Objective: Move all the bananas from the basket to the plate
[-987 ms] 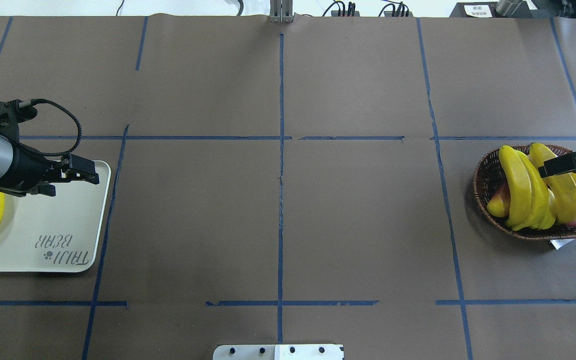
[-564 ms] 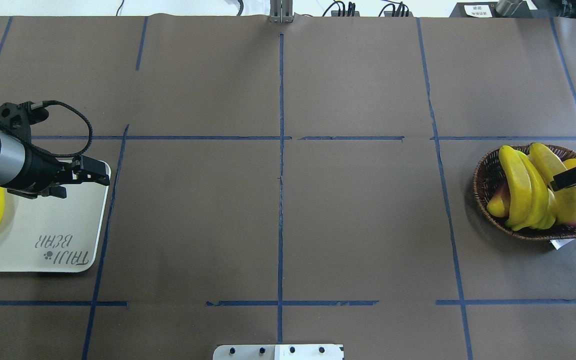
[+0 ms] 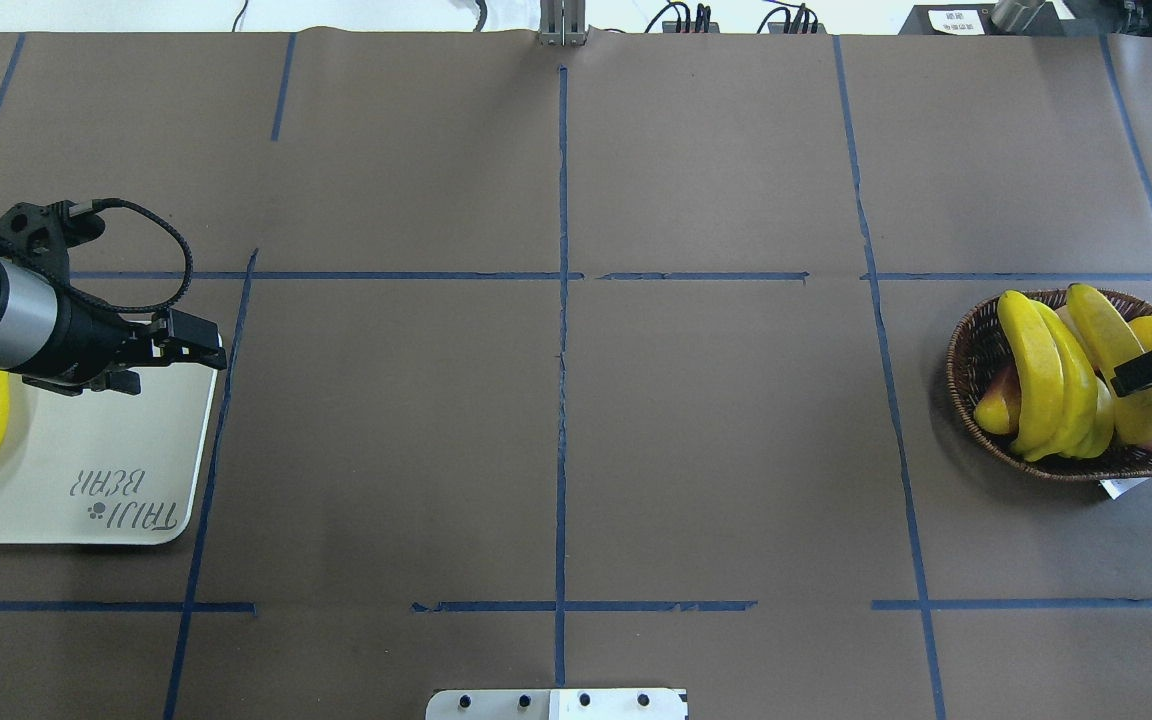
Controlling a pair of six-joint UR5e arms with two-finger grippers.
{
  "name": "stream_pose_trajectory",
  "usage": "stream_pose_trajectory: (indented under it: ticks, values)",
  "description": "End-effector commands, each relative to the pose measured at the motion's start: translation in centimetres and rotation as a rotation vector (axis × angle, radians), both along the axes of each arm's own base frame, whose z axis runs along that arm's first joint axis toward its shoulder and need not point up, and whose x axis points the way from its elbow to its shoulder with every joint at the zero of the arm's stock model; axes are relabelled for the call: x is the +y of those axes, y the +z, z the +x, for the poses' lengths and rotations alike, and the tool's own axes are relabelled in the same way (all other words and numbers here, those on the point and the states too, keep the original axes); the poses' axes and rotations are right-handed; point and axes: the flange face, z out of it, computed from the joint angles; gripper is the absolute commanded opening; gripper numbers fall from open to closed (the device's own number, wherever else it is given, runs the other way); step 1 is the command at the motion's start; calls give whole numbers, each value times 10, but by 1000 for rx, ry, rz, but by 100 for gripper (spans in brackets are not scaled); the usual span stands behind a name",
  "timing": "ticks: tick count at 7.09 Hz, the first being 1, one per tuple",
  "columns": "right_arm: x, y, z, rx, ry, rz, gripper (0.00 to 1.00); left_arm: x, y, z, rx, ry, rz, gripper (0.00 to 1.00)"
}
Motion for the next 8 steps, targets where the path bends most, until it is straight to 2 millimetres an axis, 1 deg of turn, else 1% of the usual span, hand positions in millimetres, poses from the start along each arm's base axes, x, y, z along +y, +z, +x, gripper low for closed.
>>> stream_pose_trajectory:
  ticks: [1, 3, 5, 6, 7, 8]
  values:
    - [-2, -3, -4, -7, -10, 6, 100, 0, 0, 0, 0, 0, 0, 100]
    - [-6, -11, -9, -18, -15, 17, 100, 0, 2, 0, -2, 1, -3, 100]
    - [-6, -10, -10, -17, -18, 16, 99, 0, 1, 0, -1, 1, -2, 100]
    - [-6, -9, -11, -15, -19, 15, 97, 0, 0, 0, 0, 1, -1, 100]
    - [-5, -7, -12, -11, -22, 7, 91, 0, 0, 0, 0, 1, -1, 100]
    - [-4, -7, -17, -5, -33, -2, 90, 0, 0, 1, 0, 3, -1, 100]
